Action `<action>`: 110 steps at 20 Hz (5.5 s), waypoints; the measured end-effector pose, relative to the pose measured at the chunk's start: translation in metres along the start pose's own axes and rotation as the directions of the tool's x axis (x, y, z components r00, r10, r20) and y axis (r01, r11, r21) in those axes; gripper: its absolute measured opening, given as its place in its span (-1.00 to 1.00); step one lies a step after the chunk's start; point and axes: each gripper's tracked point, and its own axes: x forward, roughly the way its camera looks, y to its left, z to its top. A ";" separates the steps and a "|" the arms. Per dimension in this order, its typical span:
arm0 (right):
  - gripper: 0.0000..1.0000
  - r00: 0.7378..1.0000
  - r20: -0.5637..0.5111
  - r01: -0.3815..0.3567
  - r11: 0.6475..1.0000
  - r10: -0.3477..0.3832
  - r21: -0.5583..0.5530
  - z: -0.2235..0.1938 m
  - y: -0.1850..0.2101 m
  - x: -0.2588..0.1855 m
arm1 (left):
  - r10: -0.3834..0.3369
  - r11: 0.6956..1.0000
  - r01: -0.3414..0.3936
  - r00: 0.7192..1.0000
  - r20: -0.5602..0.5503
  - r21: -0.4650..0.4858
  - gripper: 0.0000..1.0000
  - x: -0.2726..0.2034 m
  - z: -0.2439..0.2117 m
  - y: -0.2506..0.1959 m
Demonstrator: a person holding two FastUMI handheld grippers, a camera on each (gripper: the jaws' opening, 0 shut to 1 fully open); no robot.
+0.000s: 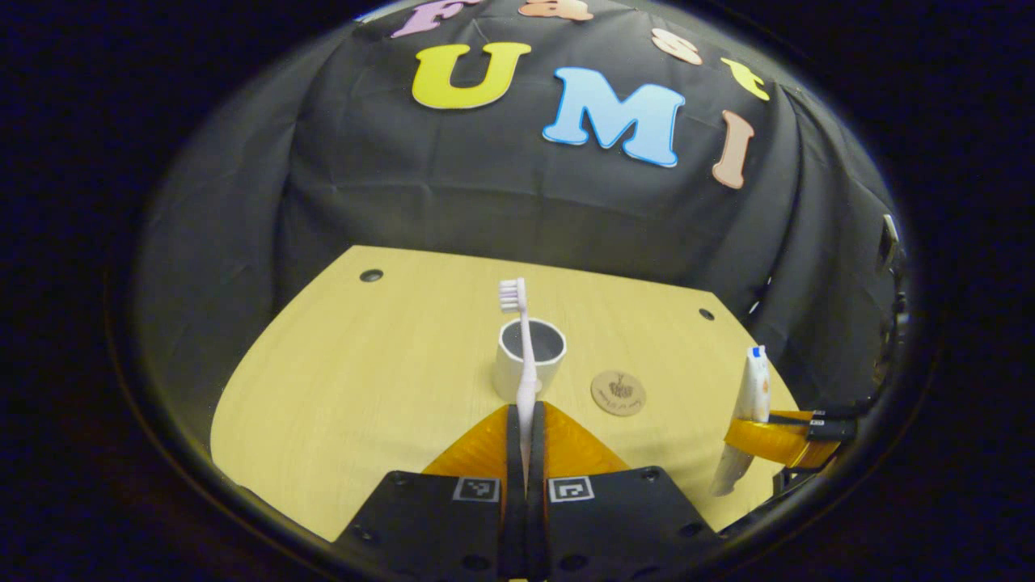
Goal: Put the toothbrush and toothpaste on the desktop into the cup, then pick up the cup and place it on the coaster on the desktop.
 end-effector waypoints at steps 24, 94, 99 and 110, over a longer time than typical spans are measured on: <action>-0.67 0.994 -0.042 0.098 0.995 -0.097 0.020 0.006 -0.020 0.045 | -0.087 0.996 0.088 0.950 0.299 0.010 -0.84 0.180 0.109 0.002; 0.33 0.939 0.301 -0.090 0.962 0.169 -0.258 0.164 0.088 0.114 | -0.043 0.997 0.048 0.995 0.086 -0.064 0.90 0.072 0.047 0.047; 0.33 0.941 0.328 -0.005 0.976 0.077 -0.216 0.164 0.040 0.083 | -0.096 0.995 0.096 0.995 0.012 -0.021 0.91 0.093 0.037 0.018; 0.33 0.971 0.233 0.072 0.995 -0.055 -0.067 0.125 -0.046 0.065 | -0.087 0.995 0.099 0.949 -0.304 0.025 0.91 0.150 -0.005 -0.007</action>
